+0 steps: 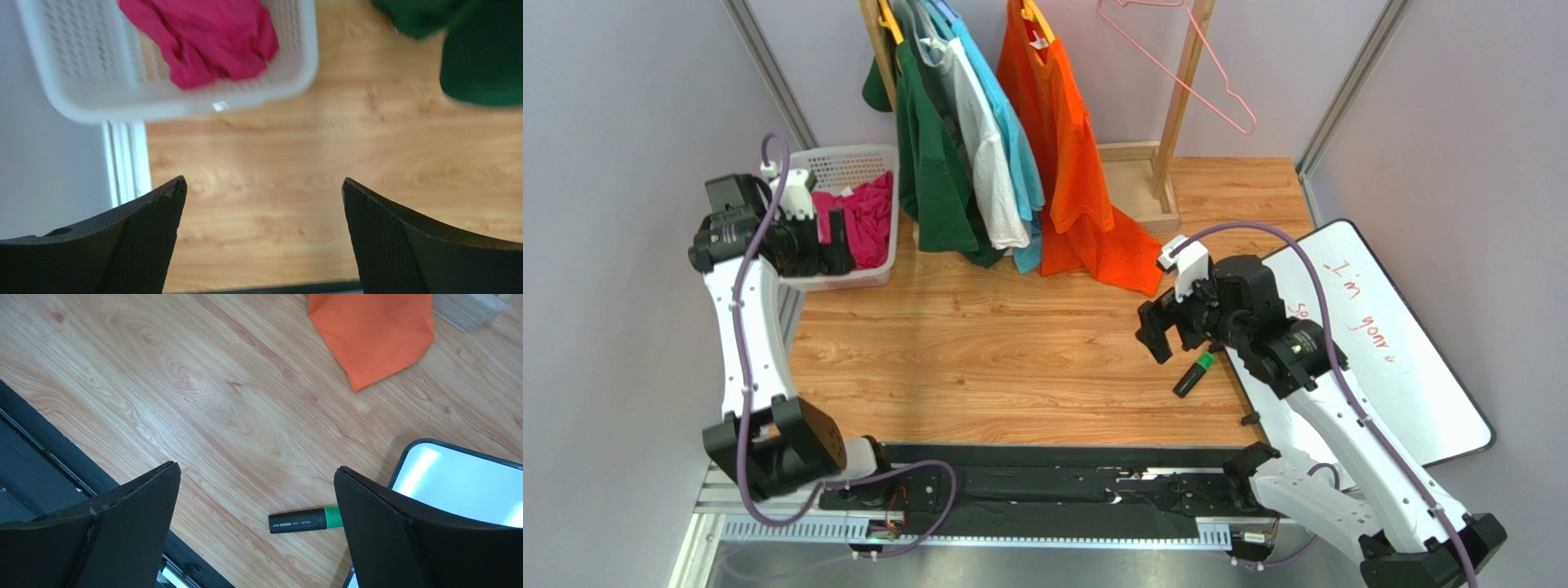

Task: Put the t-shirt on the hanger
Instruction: Pick up the T-shirt and place it in the bin.

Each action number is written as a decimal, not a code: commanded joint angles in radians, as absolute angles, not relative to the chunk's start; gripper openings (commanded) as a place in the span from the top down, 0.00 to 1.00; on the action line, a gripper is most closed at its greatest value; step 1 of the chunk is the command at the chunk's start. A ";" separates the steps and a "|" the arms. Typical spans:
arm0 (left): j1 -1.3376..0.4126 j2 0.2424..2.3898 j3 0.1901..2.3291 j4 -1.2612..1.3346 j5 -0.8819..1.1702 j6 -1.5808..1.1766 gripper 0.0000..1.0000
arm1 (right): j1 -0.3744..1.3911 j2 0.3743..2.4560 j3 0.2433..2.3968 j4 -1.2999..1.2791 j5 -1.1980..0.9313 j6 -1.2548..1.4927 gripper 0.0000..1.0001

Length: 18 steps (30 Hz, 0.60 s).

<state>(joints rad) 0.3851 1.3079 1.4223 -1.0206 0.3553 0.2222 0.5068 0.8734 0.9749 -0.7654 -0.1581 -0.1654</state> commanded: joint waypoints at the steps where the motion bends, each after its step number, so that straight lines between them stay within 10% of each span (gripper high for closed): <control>1: 0.373 1.547 1.673 -0.948 0.304 0.207 0.01 | 0.503 0.934 1.014 -0.687 -0.166 -0.189 0.00; 8: 0.353 1.992 2.151 -0.968 0.233 0.207 0.01 | 0.482 1.040 1.086 -0.661 -0.193 -0.219 0.00; 18: 0.301 2.325 2.250 -0.940 0.250 0.273 0.01 | 0.442 1.131 1.152 -0.683 -0.219 -0.230 0.00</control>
<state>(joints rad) 0.3325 2.3001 2.2341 -0.9424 0.2455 0.2310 0.4576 1.1183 1.1023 -0.7086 -0.1951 -0.2119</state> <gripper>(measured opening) 0.992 0.999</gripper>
